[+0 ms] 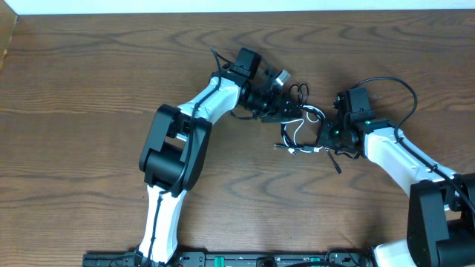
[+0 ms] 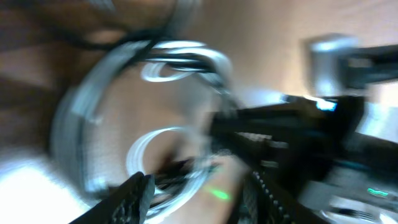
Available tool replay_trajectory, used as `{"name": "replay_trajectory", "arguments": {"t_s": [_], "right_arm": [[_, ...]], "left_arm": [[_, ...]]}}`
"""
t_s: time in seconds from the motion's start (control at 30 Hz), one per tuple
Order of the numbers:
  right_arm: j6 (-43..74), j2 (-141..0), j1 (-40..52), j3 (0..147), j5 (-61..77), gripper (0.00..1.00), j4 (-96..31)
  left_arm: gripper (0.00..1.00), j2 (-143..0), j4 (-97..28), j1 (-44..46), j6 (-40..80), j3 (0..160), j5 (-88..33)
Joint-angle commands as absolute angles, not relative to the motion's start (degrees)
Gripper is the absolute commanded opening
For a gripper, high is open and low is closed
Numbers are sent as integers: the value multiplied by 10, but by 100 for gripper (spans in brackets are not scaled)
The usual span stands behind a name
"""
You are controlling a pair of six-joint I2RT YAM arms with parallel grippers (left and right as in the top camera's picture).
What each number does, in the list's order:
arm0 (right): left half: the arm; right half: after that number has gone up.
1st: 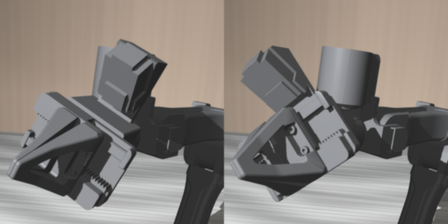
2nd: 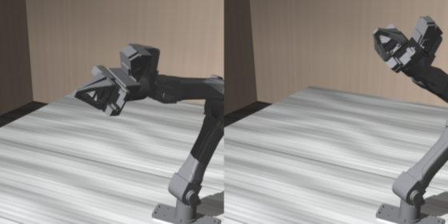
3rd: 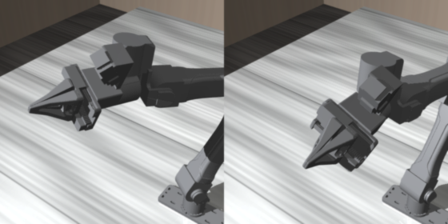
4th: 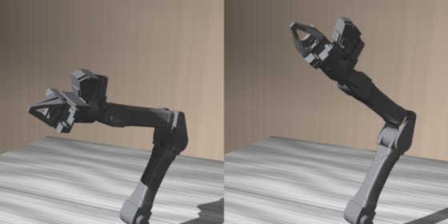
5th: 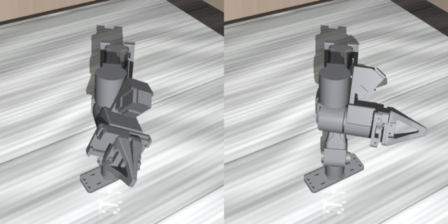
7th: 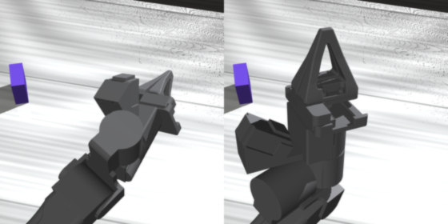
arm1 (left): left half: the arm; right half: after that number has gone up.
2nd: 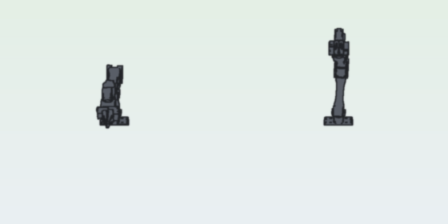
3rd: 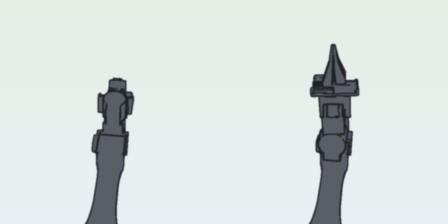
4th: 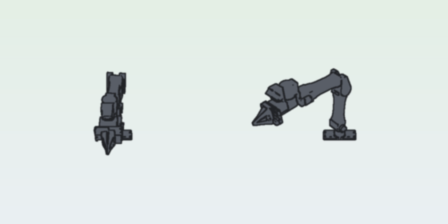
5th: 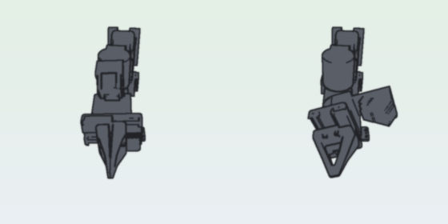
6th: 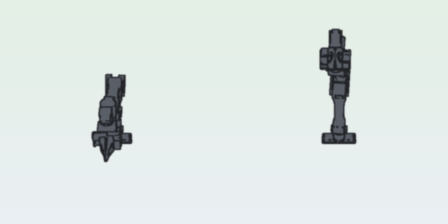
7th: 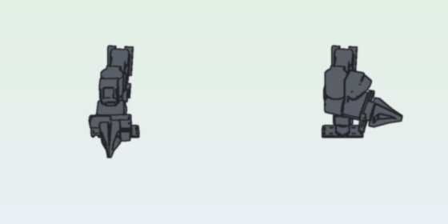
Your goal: Untangle cables
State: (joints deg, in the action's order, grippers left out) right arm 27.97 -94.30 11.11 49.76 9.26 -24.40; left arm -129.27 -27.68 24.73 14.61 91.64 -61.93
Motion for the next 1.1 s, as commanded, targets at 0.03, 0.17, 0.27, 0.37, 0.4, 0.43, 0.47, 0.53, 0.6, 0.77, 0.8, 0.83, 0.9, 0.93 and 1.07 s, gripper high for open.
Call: {"name": "replay_trajectory", "arguments": {"t_s": [0.03,0.17,0.27,0.37,0.4,0.43,0.47,0.53,0.6,0.77,0.8,0.83,0.9,0.93,1.07], "right_arm": [[271,-948,109,498,97,4,-243],[271,-948,109,498,99,4,-245],[271,-948,109,498,103,4,-248],[270,-948,109,498,107,4,-255],[265,-948,107,498,107,4,-256],[265,-948,106,498,107,4,-258],[265,-948,103,498,107,5,-259],[263,-948,101,498,107,5,-259],[263,-948,101,498,107,5,-257],[263,-948,101,498,107,6,-251],[263,-948,101,498,107,6,-250],[263,-948,101,498,107,6,-249],[263,-948,101,498,107,6,-246],[263,-948,101,498,106,6,-243],[263,-949,101,498,88,7,-239]], "left_arm": [[51,-1299,-310,246,90,921,-469],[52,-1299,-308,246,89,921,-469],[51,-1299,-308,249,70,921,-469],[51,-1299,-311,259,20,921,-470],[52,-1299,-313,263,0,921,-470],[51,-1299,-316,267,-12,921,-470],[51,-1299,-323,275,-37,921,-471],[51,-1299,-342,289,-81,921,-471],[48,-1299,-352,295,-98,921,-471],[22,-1299,-373,293,-131,921,-471],[19,-1299,-373,290,-130,921,-471],[11,-1299,-373,288,-130,921,-471],[8,-1296,-373,279,-127,922,-471],[7,-1294,-373,274,-120,924,-471],[8,-1269,-373,242,-67,930,-475]]}}
